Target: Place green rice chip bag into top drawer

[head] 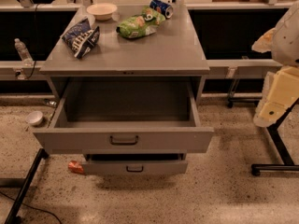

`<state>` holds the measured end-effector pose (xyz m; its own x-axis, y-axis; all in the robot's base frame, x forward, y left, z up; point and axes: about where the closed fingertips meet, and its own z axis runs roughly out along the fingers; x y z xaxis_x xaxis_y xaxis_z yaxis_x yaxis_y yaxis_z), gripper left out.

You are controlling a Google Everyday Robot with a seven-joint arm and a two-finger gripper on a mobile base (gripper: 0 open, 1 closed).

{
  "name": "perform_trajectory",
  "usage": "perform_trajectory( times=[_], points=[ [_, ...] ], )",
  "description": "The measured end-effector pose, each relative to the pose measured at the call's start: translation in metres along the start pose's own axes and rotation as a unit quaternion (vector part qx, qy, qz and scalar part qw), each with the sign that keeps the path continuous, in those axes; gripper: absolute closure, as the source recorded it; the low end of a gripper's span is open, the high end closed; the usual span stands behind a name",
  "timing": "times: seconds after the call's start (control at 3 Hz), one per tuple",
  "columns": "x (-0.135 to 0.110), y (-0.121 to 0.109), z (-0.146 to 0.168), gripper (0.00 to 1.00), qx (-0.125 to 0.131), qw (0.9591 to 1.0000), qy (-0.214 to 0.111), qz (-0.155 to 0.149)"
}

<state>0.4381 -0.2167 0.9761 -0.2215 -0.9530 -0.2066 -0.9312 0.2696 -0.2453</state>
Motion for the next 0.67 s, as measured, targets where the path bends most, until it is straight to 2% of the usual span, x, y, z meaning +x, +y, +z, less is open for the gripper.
perform_trajectory(
  times=[0.33,0.67],
  points=[
    [0.000,0.000,0.000,0.00,0.000,1.0000,0.000,0.000],
    [-0.021,-0.022,0.016,0.00,0.011,0.9990,-0.043,0.011]
  ],
)
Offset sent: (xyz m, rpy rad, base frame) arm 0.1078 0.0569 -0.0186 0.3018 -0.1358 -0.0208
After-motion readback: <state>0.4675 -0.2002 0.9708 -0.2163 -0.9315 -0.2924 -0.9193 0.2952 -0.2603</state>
